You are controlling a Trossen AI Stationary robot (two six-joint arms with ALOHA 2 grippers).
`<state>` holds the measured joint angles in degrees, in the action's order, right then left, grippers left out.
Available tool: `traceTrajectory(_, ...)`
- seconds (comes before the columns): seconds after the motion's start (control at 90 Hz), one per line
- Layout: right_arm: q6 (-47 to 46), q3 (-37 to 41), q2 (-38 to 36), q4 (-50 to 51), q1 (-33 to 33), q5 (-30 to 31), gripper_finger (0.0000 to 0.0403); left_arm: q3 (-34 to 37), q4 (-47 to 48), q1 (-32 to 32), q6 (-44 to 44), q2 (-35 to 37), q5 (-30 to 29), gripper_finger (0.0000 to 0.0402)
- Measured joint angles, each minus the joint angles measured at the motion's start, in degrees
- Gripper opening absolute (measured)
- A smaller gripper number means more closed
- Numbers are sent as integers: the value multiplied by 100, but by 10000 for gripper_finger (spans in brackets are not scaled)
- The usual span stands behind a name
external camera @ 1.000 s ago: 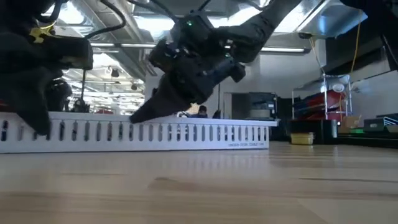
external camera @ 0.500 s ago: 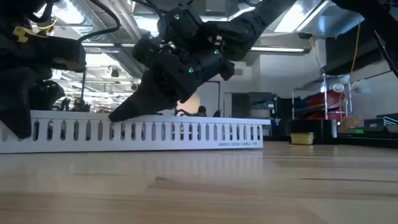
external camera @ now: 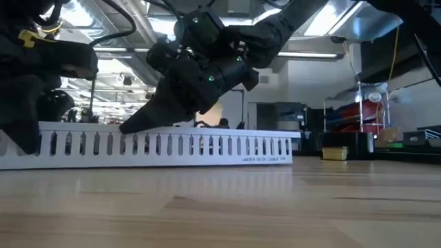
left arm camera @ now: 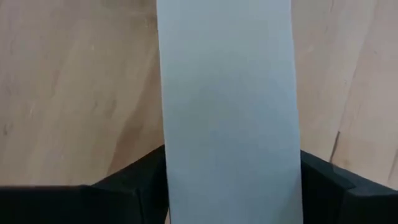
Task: Ziptie cables
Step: Close the white cable duct
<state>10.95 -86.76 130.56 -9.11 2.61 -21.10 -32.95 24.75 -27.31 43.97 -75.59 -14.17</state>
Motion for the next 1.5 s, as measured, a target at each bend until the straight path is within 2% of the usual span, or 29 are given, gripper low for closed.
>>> traceTrajectory(0.133,137,-118,7,108,44,409,268,-21,-137,73,15,-2,-140,239)
traceTrajectory(0.311,318,-436,0,785,31,611,304,-15,-147,246,-9,0,10,277)
traceTrajectory(0.478,458,-975,-4,1899,-68,341,320,-113,42,402,-337,12,179,297)
traceTrajectory(0.678,453,-1395,-96,3135,-314,0,319,-722,1038,416,-559,308,195,301)
traceTrajectory(0.8,540,-1280,-295,3418,-486,-59,319,-811,1827,165,-138,727,137,301)
traceTrajectory(0.911,549,-1134,-542,3334,-656,-64,319,-510,2051,-197,397,1168,32,301)
traceTrajectory(0.989,472,-995,-671,3254,-708,-112,319,-208,1886,-474,674,1449,-139,301)
traceTrajectory(1.1,387,-745,-745,3011,-689,-328,319,197,1300,-786,673,1741,-404,301)
traceTrajectory(1.267,45,-225,-769,2324,-543,-356,319,673,853,-960,704,1860,-421,301)
traceTrajectory(1.389,-95,70,-763,1832,-410,-72,319,956,477,-1074,790,1819,-435,301)
traceTrajectory(1.5,-133,153,-763,1800,-320,216,319,1069,119,-1082,823,1810,-450,300)
